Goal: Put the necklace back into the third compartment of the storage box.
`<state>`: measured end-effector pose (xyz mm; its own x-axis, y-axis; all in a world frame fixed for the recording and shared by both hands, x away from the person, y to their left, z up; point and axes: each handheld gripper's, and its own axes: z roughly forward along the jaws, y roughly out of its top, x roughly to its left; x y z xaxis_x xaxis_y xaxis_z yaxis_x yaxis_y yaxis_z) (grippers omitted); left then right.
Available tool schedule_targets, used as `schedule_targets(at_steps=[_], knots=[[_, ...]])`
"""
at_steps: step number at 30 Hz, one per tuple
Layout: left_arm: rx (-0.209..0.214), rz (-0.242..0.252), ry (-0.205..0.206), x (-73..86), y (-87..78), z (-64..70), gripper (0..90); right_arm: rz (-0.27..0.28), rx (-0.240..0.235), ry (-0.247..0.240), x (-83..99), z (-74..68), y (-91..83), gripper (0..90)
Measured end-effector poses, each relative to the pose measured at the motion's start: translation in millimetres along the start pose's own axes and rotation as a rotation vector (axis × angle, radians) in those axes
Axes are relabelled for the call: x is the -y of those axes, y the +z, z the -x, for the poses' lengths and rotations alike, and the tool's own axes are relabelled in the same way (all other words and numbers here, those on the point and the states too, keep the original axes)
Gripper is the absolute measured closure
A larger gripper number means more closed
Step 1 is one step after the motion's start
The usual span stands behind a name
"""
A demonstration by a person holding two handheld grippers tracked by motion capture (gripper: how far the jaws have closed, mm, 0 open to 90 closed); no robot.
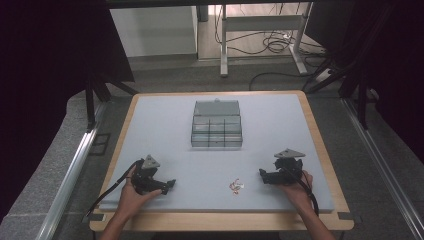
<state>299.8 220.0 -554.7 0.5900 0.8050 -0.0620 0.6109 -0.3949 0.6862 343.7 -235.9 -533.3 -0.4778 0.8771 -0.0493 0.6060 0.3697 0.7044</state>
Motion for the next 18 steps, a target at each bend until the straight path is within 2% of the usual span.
schedule_targets(at_steps=[3,7,13,18], knots=[[-0.002,0.000,0.001,0.1,-0.1,0.1,0.0,0.009,0.021,0.016,4.3,-0.5,-5.2,5.9],[-0.001,0.000,0.001,0.1,-0.1,0.0,0.0,-0.001,0.020,0.020,7.1,2.0,-10.6,8.0],[-0.001,0.002,0.001,0.2,-0.1,0.2,0.0,-0.014,-0.004,0.025,6.3,1.5,-15.1,10.7],[0.000,0.000,0.002,0.1,-0.1,-0.2,0.0,0.020,-0.032,0.008,5.4,-3.8,-25.2,17.0]])
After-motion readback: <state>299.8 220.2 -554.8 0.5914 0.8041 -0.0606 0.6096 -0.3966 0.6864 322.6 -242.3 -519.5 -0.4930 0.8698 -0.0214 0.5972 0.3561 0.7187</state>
